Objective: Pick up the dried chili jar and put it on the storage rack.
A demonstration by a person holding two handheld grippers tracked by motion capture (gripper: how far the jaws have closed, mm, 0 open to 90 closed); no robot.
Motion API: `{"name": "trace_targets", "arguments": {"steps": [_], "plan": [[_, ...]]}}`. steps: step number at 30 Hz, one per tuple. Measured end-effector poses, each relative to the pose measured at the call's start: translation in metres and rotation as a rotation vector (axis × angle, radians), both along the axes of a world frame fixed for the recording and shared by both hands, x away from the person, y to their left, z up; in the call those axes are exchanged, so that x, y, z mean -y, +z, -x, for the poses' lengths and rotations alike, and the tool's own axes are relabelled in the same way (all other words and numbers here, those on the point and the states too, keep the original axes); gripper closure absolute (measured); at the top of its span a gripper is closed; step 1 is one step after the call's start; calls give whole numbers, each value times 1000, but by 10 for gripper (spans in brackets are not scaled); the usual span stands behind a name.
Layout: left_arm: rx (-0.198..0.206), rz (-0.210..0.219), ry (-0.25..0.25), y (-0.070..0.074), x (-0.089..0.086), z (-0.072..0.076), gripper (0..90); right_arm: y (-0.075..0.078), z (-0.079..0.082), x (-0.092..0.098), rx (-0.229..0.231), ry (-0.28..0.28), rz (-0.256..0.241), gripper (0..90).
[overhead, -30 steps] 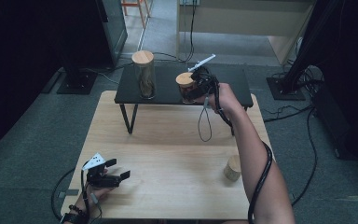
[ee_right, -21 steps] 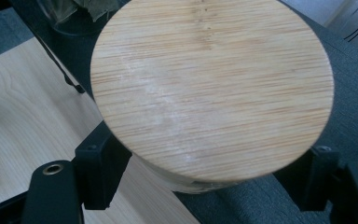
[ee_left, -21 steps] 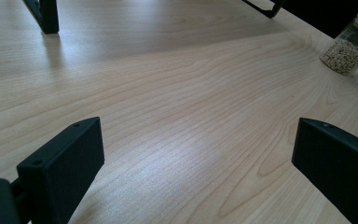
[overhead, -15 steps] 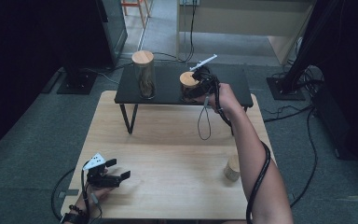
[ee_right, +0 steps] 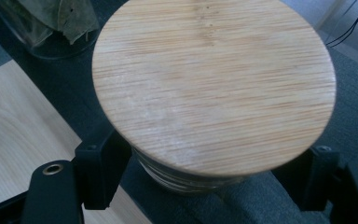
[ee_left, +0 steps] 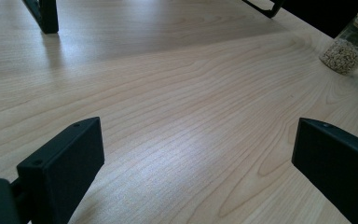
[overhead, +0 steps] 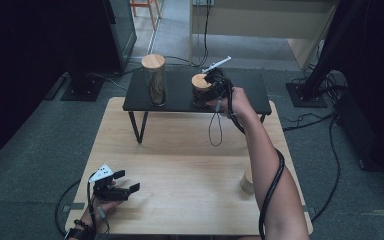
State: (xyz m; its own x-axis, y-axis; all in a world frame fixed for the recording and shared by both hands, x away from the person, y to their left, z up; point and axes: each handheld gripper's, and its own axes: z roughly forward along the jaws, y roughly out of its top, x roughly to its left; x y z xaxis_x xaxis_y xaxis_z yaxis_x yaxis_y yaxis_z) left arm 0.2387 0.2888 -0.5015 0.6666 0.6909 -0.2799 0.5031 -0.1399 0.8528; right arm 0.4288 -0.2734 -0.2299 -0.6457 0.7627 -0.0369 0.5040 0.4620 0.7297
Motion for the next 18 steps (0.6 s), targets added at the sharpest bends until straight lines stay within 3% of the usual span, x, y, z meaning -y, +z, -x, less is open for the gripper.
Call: {"name": "trace_targets", "arguments": {"steps": [10, 14, 16, 18], "plan": [[2, 6, 3, -1, -1, 0, 22, -3, -7, -5, 11, -29, -9, 257], [1, 10, 3, -1, -1, 0, 22, -4, -6, -4, 14, -16, -15, 254], [2, 13, 6, -1, -1, 0, 22, -4, -7, 1, -5, -6, -48, 147], [3, 13, 6, -1, -1, 1, 22, -3, -4, -1, -7, -27, -43, 80]]}}
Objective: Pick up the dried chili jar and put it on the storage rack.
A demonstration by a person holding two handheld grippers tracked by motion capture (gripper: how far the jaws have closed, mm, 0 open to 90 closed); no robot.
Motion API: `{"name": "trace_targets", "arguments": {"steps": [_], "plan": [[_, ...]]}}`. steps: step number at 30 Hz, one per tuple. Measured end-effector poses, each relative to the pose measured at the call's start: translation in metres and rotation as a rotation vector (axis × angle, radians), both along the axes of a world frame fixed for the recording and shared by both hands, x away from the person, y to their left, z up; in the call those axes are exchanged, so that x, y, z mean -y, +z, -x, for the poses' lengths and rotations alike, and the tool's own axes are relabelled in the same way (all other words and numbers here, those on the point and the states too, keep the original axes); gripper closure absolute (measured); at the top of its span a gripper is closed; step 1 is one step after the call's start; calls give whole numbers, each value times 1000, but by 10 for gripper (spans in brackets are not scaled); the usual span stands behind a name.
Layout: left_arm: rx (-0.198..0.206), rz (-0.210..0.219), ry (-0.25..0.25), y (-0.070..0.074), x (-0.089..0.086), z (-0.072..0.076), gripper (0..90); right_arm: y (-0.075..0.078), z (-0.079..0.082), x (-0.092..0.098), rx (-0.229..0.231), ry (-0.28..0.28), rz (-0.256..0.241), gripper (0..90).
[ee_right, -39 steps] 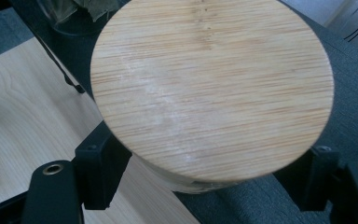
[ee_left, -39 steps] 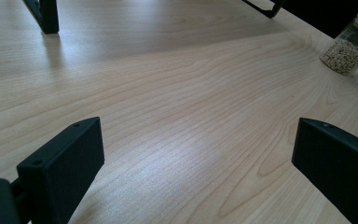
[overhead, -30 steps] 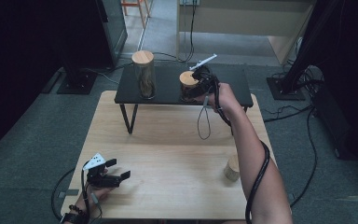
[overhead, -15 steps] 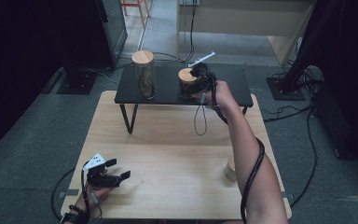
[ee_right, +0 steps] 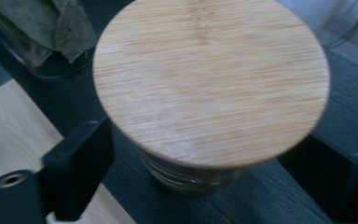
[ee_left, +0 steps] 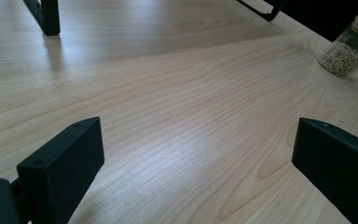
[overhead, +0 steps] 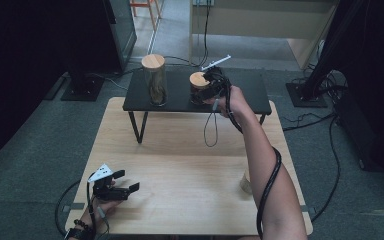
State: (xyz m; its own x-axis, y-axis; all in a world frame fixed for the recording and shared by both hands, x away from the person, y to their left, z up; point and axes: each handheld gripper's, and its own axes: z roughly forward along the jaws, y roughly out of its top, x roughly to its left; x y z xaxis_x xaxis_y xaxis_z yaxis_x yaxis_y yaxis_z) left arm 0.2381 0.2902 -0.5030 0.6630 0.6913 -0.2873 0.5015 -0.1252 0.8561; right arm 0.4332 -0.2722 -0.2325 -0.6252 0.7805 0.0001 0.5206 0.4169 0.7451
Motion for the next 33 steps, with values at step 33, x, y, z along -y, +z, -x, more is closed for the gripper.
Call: {"name": "trace_targets", "arguments": {"steps": [33], "plan": [[8, -2, 15, 0, 1, 3, 22, -1, 52, 41, 2, 7, 16, 0]]}}
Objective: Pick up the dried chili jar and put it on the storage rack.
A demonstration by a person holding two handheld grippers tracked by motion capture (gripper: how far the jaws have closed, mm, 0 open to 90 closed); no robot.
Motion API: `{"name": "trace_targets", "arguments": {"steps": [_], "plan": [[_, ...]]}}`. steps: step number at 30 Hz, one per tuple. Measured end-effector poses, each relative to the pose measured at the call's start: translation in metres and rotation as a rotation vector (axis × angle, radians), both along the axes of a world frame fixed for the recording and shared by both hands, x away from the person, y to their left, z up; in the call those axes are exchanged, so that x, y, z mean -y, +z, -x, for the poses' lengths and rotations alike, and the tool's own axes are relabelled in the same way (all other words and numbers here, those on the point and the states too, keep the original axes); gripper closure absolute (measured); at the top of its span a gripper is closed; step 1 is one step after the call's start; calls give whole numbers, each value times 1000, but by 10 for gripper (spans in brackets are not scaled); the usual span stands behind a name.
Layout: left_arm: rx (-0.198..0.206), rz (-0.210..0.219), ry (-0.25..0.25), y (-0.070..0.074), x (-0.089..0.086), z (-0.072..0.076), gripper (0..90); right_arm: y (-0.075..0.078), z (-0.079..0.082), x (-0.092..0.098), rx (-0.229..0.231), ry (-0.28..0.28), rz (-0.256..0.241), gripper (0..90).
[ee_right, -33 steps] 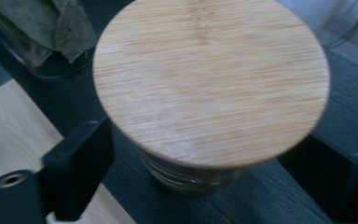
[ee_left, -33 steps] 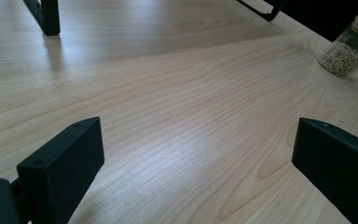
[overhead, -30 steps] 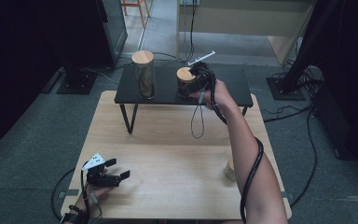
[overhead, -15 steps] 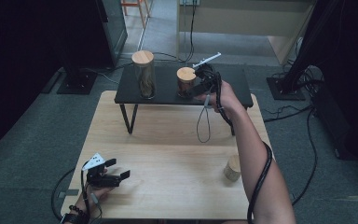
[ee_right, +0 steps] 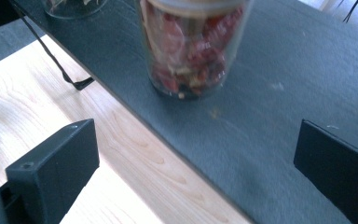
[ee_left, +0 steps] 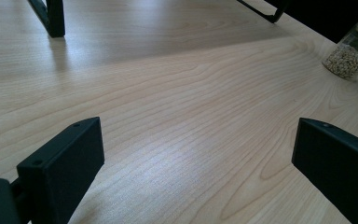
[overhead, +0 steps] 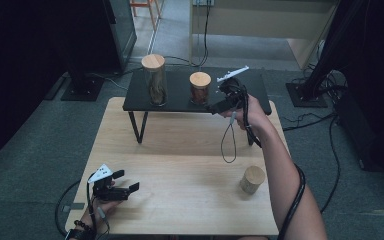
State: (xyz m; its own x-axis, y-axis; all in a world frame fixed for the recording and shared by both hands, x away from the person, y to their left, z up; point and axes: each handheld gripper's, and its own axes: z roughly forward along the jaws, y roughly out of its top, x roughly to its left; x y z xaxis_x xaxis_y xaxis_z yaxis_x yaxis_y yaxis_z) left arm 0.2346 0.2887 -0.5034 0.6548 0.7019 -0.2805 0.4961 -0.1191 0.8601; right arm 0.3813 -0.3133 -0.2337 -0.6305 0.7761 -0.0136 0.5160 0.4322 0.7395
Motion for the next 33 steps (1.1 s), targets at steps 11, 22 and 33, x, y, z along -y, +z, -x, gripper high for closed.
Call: {"name": "trace_targets", "arguments": {"steps": [11, 22, 33], "plan": [[-1, -6, 4, 1, 1, 1, 22, -11, 28, 16, 2, -1, 18, 0], [0, 4, 17, 0, 1, 3, 22, -19, 49, 25, 16, 6, 20, 0], [0, 2, 16, 0, 1, 2, 22, -29, 74, 38, 27, -4, 21, 0]]}}
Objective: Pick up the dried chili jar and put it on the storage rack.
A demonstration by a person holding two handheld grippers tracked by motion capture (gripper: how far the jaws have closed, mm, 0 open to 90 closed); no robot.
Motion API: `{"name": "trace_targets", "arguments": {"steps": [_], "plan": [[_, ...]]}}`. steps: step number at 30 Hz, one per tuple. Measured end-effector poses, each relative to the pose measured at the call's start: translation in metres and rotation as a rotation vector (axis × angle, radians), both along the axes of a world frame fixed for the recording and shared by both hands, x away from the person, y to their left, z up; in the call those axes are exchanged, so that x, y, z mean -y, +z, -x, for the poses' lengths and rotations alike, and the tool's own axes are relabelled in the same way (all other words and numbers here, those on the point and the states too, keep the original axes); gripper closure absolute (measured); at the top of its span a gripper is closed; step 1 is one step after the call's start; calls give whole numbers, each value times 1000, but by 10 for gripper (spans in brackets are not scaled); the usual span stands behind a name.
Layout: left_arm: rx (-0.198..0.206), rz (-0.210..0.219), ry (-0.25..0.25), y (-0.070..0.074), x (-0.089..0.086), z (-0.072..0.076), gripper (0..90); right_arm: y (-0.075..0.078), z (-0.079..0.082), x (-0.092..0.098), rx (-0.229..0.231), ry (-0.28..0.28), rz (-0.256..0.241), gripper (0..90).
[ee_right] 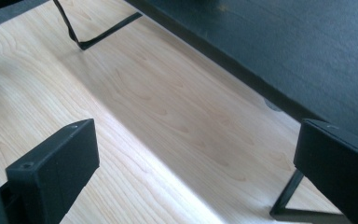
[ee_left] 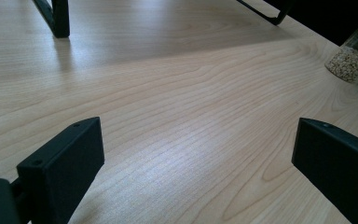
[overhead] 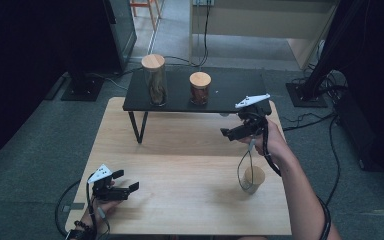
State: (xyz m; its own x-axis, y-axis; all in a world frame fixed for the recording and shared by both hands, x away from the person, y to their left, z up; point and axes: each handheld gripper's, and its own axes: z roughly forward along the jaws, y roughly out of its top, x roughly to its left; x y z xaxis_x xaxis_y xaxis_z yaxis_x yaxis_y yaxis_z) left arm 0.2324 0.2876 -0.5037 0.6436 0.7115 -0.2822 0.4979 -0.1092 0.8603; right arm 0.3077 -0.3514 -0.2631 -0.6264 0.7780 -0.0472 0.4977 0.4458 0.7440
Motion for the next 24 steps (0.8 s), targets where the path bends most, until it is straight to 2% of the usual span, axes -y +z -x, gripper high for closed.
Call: {"name": "trace_targets", "arguments": {"steps": [9, 24], "plan": [[-2, -5, 2, 1, 1, 0, 22, -7, 20, 8, 7, -8, 28, 0], [-5, -14, 12, 2, 3, 1, 22, -23, 49, 31, 4, -21, 0, 0]]}}
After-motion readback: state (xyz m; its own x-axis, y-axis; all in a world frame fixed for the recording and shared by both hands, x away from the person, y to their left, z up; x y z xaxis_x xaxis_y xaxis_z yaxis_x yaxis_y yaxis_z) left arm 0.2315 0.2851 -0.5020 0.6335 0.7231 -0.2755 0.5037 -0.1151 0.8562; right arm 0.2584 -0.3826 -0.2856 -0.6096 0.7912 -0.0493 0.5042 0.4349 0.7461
